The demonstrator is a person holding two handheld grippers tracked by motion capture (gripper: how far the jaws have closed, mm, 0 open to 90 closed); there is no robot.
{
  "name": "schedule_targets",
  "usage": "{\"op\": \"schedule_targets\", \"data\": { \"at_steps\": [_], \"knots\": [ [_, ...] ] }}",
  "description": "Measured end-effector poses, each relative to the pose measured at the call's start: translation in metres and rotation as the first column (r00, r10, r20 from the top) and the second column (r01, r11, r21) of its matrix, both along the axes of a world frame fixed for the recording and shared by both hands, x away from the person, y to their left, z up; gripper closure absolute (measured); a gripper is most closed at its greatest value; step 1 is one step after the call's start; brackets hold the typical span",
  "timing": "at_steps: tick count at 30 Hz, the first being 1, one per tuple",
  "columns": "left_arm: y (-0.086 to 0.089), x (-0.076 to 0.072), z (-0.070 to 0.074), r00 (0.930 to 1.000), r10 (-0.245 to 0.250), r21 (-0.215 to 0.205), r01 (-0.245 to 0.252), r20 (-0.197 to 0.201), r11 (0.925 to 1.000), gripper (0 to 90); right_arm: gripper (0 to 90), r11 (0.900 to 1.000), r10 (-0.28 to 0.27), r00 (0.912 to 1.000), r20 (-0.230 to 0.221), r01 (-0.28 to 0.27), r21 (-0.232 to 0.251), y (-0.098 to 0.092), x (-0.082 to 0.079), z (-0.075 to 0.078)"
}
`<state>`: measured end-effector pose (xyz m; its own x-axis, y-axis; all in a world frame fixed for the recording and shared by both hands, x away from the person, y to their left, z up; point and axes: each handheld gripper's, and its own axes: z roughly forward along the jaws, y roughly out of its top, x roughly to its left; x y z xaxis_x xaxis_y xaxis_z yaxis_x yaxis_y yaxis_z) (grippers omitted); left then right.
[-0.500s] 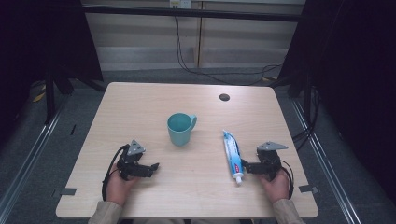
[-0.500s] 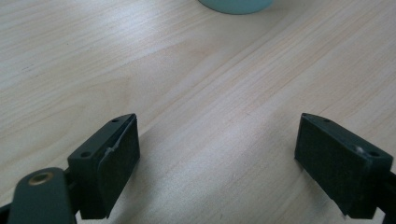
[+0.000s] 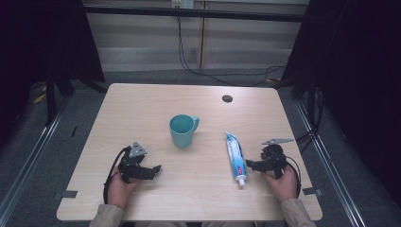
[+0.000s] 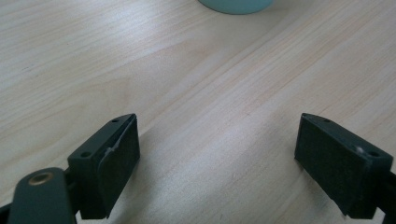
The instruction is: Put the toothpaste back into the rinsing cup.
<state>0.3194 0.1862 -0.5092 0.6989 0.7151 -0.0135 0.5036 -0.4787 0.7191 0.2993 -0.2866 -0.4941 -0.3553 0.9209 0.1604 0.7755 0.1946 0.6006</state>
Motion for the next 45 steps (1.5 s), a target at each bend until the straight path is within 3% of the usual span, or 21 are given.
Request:
{"op": "schedule_targets", "data": {
  "at_steps": [2,6,17,22,27,32,35,37,41,43,45],
  "knots": [
    [0.000,0.000,0.000,1.0000,0.000,0.000,0.000,0.000,1.0000,13.7,22.6,0.999,-0.014,0.9989,-0.046,0.015,0.037,-0.001,0.003,0.005],
    [0.000,0.000,0.000,1.0000,-0.001,0.001,0.001,0.001,1.0000,13.8,24.6,0.999,-0.032,0.9943,-0.101,0.034,0.016,0.004,0.009,0.021],
    [0.000,0.000,0.000,1.0000,0.001,-0.002,-0.001,0.000,1.0000,13.8,27.3,0.999,0.014,0.9897,-0.143,-0.021,-0.047,0.033,0.018,0.048],
    [0.000,0.000,0.000,1.0000,0.001,-0.003,-0.001,0.001,1.0000,13.8,27.3,0.997,0.041,0.9846,-0.170,-0.051,-0.052,0.044,0.021,0.045],
    [0.000,0.000,0.000,1.0000,0.001,-0.003,-0.001,0.000,1.0000,13.8,27.2,0.996,0.048,0.9727,-0.227,-0.063,-0.061,0.058,0.024,0.039],
    [0.000,0.000,0.000,1.0000,0.001,-0.003,-0.001,0.000,1.0000,13.8,27.3,0.996,0.041,0.9674,-0.250,-0.060,-0.069,0.063,0.023,0.035],
    [0.000,0.000,0.000,1.0000,0.001,-0.003,-0.001,0.000,1.0000,13.9,28.0,0.993,0.034,0.9675,-0.250,-0.061,-0.101,0.063,0.022,0.032],
    [0.000,0.000,0.000,1.0000,0.001,-0.003,-0.001,0.000,1.0000,13.8,28.1,0.995,0.033,0.9640,-0.264,-0.057,-0.082,0.063,0.022,0.029],
    [0.000,0.000,0.000,1.0000,0.001,-0.003,-0.001,0.000,1.0000,13.8,28.1,0.994,0.038,0.9593,-0.280,-0.065,-0.089,0.066,0.020,0.026],
    [0.000,0.000,0.000,1.0000,0.001,-0.003,-0.001,0.000,1.0000,13.8,31.4,0.989,0.043,0.9567,-0.288,-0.080,-0.121,0.072,0.019,0.023],
    [0.000,0.000,0.000,1.0000,0.001,-0.003,-0.001,0.000,1.0000,13.8,32.3,0.989,0.044,0.9563,-0.289,-0.083,-0.123,0.073,0.019,0.022]
  ]
}}
